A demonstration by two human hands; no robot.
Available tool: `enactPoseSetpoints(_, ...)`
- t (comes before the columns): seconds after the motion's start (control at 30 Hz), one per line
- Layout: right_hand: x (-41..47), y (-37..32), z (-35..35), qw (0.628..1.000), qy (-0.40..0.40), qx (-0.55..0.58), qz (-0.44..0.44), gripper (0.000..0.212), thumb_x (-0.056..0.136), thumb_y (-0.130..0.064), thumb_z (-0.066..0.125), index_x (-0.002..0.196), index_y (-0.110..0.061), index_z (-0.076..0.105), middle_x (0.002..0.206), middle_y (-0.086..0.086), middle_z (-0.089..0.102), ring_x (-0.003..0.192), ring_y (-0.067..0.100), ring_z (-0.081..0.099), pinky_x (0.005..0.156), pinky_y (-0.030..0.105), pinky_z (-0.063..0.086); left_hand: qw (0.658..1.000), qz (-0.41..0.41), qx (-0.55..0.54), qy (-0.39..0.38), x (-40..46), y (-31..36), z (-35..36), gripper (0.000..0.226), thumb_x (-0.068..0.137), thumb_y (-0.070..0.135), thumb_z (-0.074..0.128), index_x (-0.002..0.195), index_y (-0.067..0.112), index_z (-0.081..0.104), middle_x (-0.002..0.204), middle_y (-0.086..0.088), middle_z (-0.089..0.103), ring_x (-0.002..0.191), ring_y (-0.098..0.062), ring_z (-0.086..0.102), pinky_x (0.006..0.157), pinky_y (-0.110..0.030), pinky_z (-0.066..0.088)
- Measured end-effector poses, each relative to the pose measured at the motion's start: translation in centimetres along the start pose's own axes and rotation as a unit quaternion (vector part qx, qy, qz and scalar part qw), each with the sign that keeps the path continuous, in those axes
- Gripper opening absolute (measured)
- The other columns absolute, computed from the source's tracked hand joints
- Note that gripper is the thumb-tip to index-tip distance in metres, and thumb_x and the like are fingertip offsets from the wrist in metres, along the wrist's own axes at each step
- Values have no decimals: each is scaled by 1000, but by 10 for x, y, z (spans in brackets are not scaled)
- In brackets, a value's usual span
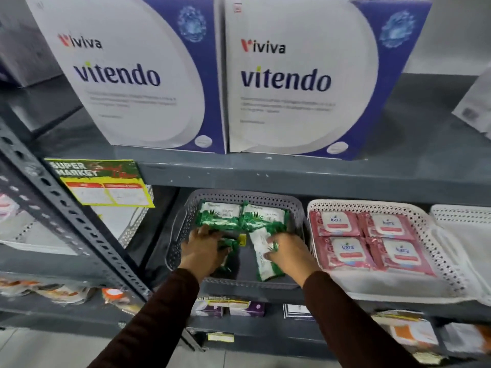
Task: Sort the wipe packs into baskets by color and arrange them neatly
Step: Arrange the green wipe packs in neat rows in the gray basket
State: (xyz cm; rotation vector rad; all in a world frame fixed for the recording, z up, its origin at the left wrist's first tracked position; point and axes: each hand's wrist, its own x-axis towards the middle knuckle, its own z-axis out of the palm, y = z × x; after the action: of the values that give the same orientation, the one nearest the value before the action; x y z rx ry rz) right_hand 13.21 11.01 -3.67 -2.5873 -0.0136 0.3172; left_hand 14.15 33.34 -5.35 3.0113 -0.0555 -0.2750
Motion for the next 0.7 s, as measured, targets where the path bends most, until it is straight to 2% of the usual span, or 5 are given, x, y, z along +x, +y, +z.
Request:
enactPoseSetpoints(0.1,-1,-4,1,999,-27,11,18,47,87,-23,75,129,-6,64,134,14,63,119,26,63,104,32,47,1000,-11,-23,-12,-2,8,-3,49,91,55,52,135,35,45,147,-3,33,133,-32,29,106,-51,31)
enactPoseSetpoints(0.23,7,0,-14,996,-52,-66,-24,61,78,-21,82,135,-26,59,151,5,46,135,25,48,114,39,38,995,-7,-98,8,4,3,-2,50,88,52,60,134,37,47,148,3,35,137,-28,28,112,-50,27)
enactPoseSetpoints(0.37,8,8,-10,988,-133,2,-74,70,75,-9,83,137,-30,58,154,0,42,137,16,44,109,18,28,982,-33,-182,28,8,-22,5,52,80,41,73,129,32,57,143,-2,45,123,-29,49,103,-40,42)
enactPoseSetpoints(0.53,3,11,21,1000,12,1,-3,61,71,-36,86,127,-31,63,134,2,61,116,23,62,98,35,51,968,-54,-244,37,3,-29,5,58,78,26,78,132,28,57,137,-3,53,118,-23,55,100,-31,43)
enactPoseSetpoints(0.7,3,3,33,992,103,-36,55,58,74,-60,74,121,-27,64,118,11,57,101,31,62,81,39,58,956,-88,-281,-4,0,-33,-1,63,75,18,82,131,27,54,123,1,63,95,-12,58,87,-21,45)
